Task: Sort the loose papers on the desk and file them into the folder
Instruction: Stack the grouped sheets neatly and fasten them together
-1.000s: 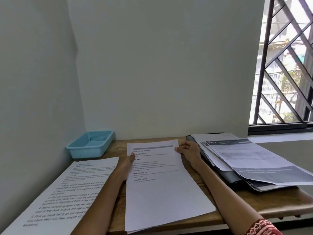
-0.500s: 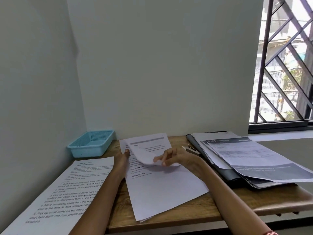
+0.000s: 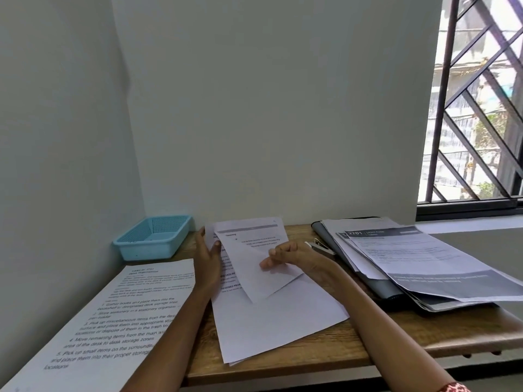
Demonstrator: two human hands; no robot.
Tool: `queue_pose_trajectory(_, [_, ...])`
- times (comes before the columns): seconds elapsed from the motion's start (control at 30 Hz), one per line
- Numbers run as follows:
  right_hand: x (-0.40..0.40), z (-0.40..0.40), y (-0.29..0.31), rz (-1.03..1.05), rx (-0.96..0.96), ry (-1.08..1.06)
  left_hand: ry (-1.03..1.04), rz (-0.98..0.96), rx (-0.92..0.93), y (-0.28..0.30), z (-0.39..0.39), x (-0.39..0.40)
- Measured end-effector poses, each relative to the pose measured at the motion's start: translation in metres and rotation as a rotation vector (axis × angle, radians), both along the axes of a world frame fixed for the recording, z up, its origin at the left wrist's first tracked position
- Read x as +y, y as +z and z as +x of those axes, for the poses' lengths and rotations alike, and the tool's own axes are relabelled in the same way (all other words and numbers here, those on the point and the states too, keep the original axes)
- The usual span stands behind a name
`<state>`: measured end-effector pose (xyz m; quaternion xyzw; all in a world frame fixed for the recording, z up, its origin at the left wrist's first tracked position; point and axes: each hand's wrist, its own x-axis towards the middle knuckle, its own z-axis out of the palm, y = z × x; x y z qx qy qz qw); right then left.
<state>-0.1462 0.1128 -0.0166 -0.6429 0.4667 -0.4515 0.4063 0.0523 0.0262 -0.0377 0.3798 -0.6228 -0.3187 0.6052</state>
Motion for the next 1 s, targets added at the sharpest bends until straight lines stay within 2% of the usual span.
queue_pose_trajectory(0.07, [-0.002,0.002,-0.001,-0.011,0.036,0.001,0.043,-0.139,-0.017,0.000,-0.001,0.003])
queue_pose_trajectory(0.23, [-0.006,0.004,-0.002,0.001,0.001,0.023,0.142,-0.341,-0.038,0.002,-0.004,0.012])
queue_pose_trajectory(0.4, [-0.008,0.008,0.000,-0.005,-0.059,0.015,0.182,-0.397,-0.106,-0.006,-0.002,-0.002])
queue_pose_trajectory(0.47, [-0.013,0.010,-0.002,-0.071,-0.146,-0.115,0.195,-0.392,-0.126,-0.008,0.000,-0.008])
queue_pose_trajectory(0.53, [-0.023,0.005,-0.006,-0.170,-0.235,-0.420,0.204,-0.427,-0.133,-0.008,0.000,-0.010])
queue_pose_trajectory(0.6, [-0.035,-0.008,-0.010,-0.178,-0.202,-0.676,0.195,-0.454,-0.127,-0.006,0.000,-0.007])
queue_pose_trajectory(0.63, [-0.038,-0.013,-0.012,-0.134,-0.137,-0.721,0.190,-0.455,-0.122,-0.006,-0.001,-0.007])
queue_pose_trajectory(0.7, [-0.042,-0.020,-0.016,-0.051,-0.080,-0.717,0.172,-0.441,-0.110,-0.006,0.000,-0.007])
queue_pose_trajectory(0.73, [-0.043,-0.021,-0.017,-0.046,-0.123,-0.704,0.168,-0.441,-0.108,-0.006,-0.001,-0.008])
queue_pose_trajectory(0.87, [-0.038,-0.018,-0.012,-0.150,-0.336,-0.685,0.152,-0.432,-0.088,-0.007,-0.001,-0.008])
queue_pose_trajectory(1.0, [-0.033,-0.017,-0.008,-0.209,-0.357,-0.672,0.146,-0.419,-0.089,-0.008,-0.001,-0.008])
